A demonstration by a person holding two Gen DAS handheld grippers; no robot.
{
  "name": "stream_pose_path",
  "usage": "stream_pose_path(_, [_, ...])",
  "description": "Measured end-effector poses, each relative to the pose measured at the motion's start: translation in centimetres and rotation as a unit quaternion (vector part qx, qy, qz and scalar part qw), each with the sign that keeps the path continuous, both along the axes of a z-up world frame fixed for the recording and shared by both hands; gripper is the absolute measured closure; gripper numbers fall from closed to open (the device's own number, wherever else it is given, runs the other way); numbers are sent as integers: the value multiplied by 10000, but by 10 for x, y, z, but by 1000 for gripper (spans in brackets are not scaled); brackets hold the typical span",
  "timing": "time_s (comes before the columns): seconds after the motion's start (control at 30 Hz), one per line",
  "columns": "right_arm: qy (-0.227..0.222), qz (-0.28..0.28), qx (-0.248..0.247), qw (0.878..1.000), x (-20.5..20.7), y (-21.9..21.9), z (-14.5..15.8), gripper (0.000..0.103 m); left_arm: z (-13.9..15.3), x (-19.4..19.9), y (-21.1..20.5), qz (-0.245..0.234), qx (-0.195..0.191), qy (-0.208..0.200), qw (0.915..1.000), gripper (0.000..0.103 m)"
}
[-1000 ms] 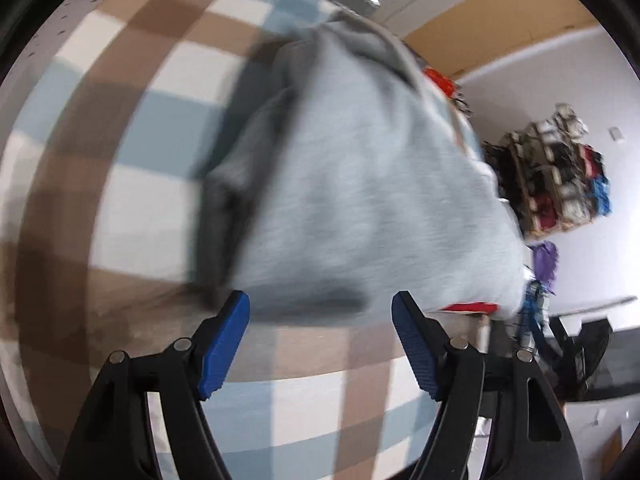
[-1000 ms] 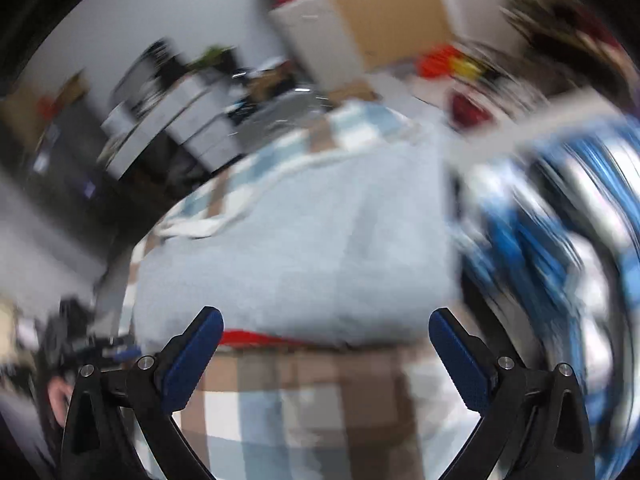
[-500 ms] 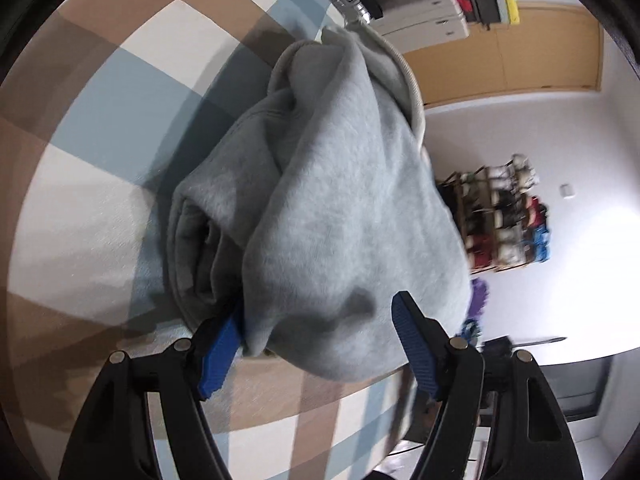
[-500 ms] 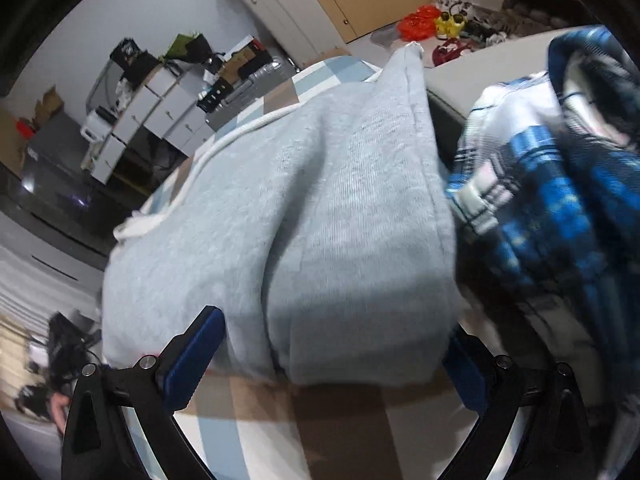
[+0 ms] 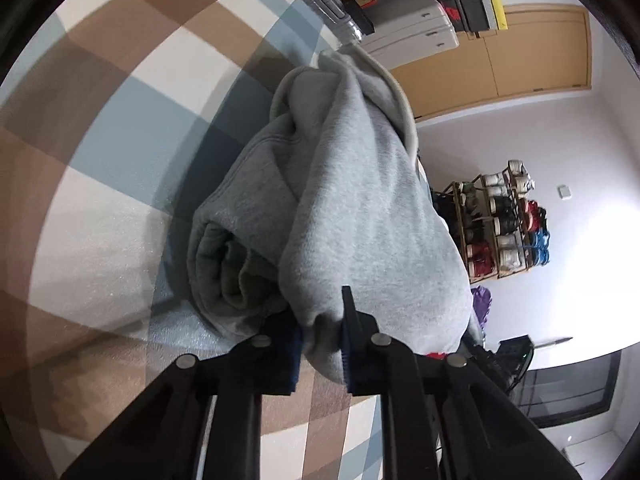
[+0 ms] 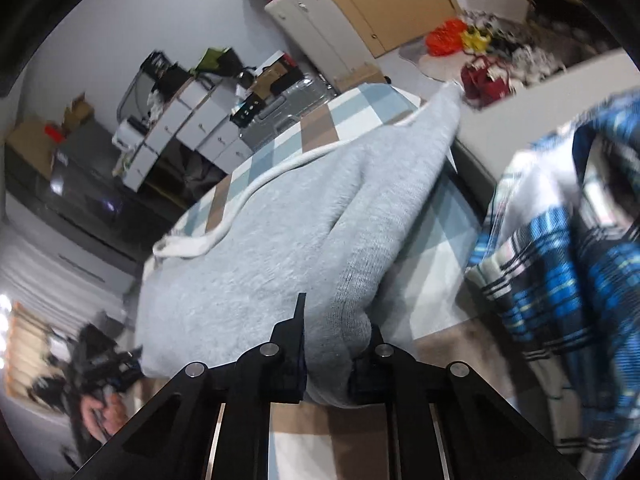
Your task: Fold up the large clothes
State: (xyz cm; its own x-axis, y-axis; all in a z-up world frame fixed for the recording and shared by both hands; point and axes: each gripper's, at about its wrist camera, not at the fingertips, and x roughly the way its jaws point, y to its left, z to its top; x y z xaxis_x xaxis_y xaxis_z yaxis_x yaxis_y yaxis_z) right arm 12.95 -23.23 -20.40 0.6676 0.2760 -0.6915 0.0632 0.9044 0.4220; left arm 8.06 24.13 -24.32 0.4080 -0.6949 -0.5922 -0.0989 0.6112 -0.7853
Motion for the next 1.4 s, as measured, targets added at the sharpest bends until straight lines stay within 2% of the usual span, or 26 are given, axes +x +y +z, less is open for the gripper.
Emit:
stream_pose_path(0.13, [-26,-185,-433,9989,-1,-2,15,94,18,-2,3,-105,437,-201,9988,97])
stream_pose_path(0.2, [-118,-270,-413,9987,1,-10,23,95,30,-3,5,-147,735,-324,9967,97])
stream_pose_path(0.27, [-30,-237,-350,9991,4,-14,22,95,36,-3,4,-149,871,-395,9953,97])
stream_pose_path(0.4, [133,-197,-679,9974,6,-9,10,95,36,0,4,-42,1040,-321,9940,96])
stream_pose_path(0.43, [157,-193,-648,9976,6,-9,8,95,36,-1,6,13,1043,-313,9941,92])
stream_pose_path(0.47, [245,-183,-590,9978,7,-10,4,94,33,0,7,65,1079,-256,9938,84])
stream_pose_path(0.5, [326,-162,-537,9979,8,-10,1,91,30,3,8,136,1040,-159,9944,79])
stream_pose_path(0.57, [540,-169,-362,9977,9,-12,-9,89,23,6,12,152,673,-109,9976,56])
stream_pose_path(0.63, [490,-199,-88,9986,6,-16,-15,77,17,13,14,183,487,-92,9986,46])
stream_pose_path(0.7, [414,-176,229,9987,5,-20,-19,58,13,20,11,255,473,-71,9985,45])
stream_pose_path(0.77, [413,-176,459,9979,7,-22,-25,53,8,29,8,252,510,17,9984,45])
stream_pose_path(0.9, [528,-265,352,9976,18,-18,-36,37,-5,42,-2,117,320,147,9993,45])
stream_pose_path(0.97, [629,-315,372,9968,25,-20,-42,31,1,41,-5,-57,453,-11,9990,45])
stream_pose_path(1.03, [675,-323,532,9958,31,-23,-48,30,5,37,-12,-297,699,-201,9969,46])
stream_pose_path(1.07, [599,-314,494,9965,31,-23,-48,33,6,36,-18,-405,903,-249,9948,64])
stream_pose_path(1.1, [606,-263,458,9968,32,-21,-48,43,5,35,-23,-501,1199,-216,9913,78])
stream_pose_path(1.13, [618,-166,412,9971,32,-18,-48,51,2,34,-26,-562,1208,-165,9909,83])
stream_pose_path(1.2, [525,-58,204,9984,27,-10,-43,69,-2,29,-25,-520,1065,-83,9929,89])
stream_pose_path(1.3, [375,106,-324,9987,18,2,-30,81,1,16,-27,-581,1117,-79,9920,94])
stream_pose_path(1.4, [331,221,-525,9978,10,6,-20,85,8,-3,-28,-659,1135,-103,9913,97])
